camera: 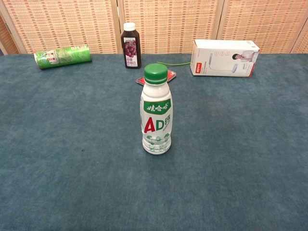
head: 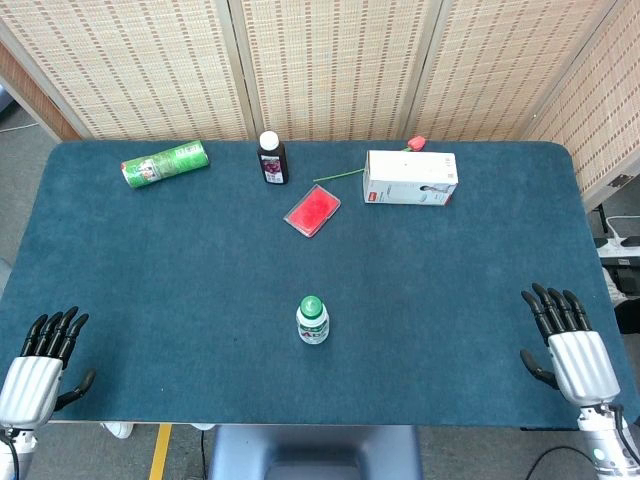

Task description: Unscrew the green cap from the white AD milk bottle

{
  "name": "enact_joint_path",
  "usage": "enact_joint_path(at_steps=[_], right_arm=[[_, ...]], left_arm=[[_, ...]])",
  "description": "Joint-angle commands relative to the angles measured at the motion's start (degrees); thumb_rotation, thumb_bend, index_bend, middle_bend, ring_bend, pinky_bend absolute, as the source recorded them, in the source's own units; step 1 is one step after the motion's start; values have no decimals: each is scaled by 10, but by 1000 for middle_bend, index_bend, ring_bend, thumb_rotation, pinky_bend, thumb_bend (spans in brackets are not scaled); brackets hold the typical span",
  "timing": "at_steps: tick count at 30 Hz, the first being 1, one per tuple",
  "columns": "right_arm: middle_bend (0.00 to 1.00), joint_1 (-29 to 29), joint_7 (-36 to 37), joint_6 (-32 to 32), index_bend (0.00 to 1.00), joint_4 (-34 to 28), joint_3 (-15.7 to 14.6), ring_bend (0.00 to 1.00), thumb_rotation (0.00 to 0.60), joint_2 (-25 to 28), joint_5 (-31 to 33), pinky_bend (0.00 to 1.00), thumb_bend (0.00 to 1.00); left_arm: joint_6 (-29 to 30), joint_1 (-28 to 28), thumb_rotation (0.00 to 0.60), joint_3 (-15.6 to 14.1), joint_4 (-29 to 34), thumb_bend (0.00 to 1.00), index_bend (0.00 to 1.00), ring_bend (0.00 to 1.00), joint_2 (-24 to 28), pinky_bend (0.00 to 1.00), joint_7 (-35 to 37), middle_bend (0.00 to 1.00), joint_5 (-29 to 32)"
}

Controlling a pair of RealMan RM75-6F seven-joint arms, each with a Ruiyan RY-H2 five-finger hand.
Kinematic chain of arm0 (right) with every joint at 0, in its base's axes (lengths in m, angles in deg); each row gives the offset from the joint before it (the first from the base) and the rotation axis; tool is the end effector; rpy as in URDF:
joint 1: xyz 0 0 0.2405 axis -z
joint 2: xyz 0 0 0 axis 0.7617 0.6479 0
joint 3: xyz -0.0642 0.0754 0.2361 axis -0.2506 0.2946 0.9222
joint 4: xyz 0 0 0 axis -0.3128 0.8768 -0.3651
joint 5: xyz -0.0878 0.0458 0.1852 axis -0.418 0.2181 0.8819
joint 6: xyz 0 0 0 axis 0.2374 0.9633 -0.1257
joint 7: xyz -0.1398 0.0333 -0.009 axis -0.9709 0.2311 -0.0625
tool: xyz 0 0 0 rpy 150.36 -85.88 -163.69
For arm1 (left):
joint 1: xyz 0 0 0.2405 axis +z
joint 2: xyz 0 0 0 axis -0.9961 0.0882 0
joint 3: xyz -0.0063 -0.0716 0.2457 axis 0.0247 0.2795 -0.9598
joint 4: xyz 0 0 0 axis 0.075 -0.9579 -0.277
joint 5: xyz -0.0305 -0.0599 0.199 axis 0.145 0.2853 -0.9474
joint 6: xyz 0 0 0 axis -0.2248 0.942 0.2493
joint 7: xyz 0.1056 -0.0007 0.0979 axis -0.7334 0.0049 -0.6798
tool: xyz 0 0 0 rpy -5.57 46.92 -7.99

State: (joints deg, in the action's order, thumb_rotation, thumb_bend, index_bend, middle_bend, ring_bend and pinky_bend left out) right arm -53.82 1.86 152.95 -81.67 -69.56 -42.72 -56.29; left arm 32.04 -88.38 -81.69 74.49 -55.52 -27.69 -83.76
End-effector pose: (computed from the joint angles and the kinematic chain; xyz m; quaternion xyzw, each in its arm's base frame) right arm -0.2983 -0.1705 0.1455 0.6398 -0.3374 0.3729 0.5811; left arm -0.3243 0.1605 0.1266 -0.6392 -0.3361 -0.3759 0.5806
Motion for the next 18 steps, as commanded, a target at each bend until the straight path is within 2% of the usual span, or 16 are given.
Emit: enact_joint_path(at_steps=[1, 5, 10, 15, 18], right_arm=[[0, -1, 0, -3, 0, 1, 1, 0, 600, -1, 2, 0, 209], [0, -8, -1, -7, 0, 1, 5, 0, 600, -4, 0, 0, 209], [0, -38, 11, -24, 0, -26, 25, 0, 600, 22, -12, 0, 209], [0, -90, 41, -89, 0, -71, 53, 0, 600, 77, 2, 0, 208], [0, -115, 53, -117, 0, -92, 66, 0, 600, 100, 9, 0, 184]], left_arm=[[-13, -5, 600, -3, 4, 347, 0, 0, 2, 0, 21, 0, 1], [-22, -21, 600, -5, 7, 347, 0, 0, -8, 0, 90, 0, -17], [-58, -71, 600, -8, 16, 346, 0, 0, -40, 4, 313, 0, -47], [-158, -139, 600, -6, 46, 322, 0, 0, -69, 3, 478, 0, -30], [-211, -172, 600, 9, 44, 317, 0, 0, -96, 1, 520, 0, -3]])
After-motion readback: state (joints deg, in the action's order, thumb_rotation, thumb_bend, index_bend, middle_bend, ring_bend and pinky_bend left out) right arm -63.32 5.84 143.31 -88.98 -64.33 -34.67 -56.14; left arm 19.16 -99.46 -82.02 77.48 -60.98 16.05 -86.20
